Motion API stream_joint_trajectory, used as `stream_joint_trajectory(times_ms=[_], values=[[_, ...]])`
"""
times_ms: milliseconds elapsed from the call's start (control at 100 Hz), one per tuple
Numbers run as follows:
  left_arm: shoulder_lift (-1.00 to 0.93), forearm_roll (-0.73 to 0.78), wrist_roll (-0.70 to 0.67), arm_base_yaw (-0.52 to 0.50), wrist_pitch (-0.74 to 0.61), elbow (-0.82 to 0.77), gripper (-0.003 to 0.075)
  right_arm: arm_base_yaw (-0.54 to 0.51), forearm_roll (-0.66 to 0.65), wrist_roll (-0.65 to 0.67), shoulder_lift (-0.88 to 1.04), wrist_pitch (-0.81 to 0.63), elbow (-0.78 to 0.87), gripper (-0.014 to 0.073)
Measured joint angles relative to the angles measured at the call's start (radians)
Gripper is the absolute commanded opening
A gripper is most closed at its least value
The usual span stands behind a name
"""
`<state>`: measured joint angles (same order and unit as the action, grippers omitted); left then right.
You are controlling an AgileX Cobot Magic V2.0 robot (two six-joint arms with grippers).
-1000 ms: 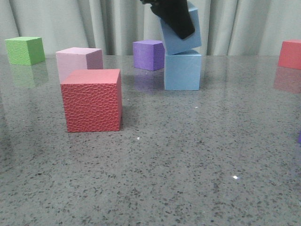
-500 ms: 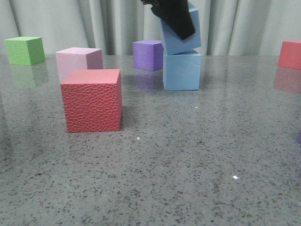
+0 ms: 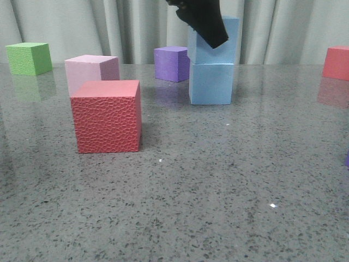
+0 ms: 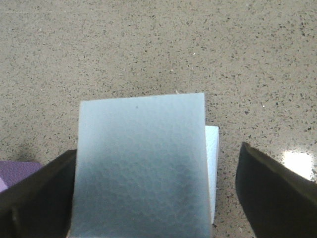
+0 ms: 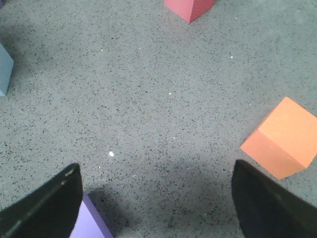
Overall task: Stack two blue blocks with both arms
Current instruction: 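Lower the held blue cube onto the placed blue cube, then open the left gripper and lift it away from the stack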
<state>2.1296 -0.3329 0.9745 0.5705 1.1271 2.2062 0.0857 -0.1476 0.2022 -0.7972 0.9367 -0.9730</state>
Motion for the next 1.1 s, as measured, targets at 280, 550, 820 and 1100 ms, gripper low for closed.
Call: stream_joint_trajectory(times_ms=[280,550,820,1100], values=[[0.000,0.008,0.000,0.000,0.007,0.009,0.0634,0.000,0.000,0.000,0.000,0.000,0.000,0.0609],[0.000,0.015,-0.027,0.000,0.046,0.092,0.0634,0.000,0.000,0.000,0.000,0.000,0.000,0.0609],[0.000,0.038,-0.160,0.000,0.083,0.172,0.0632,0.000,0.000,0.000,0.000,0.000,0.000,0.0609],[-0.012,0.090,-0.384,-0.048,0.086,0.268,0.0631,0.000,0.000,0.000,0.000,0.000,0.000,0.0609]])
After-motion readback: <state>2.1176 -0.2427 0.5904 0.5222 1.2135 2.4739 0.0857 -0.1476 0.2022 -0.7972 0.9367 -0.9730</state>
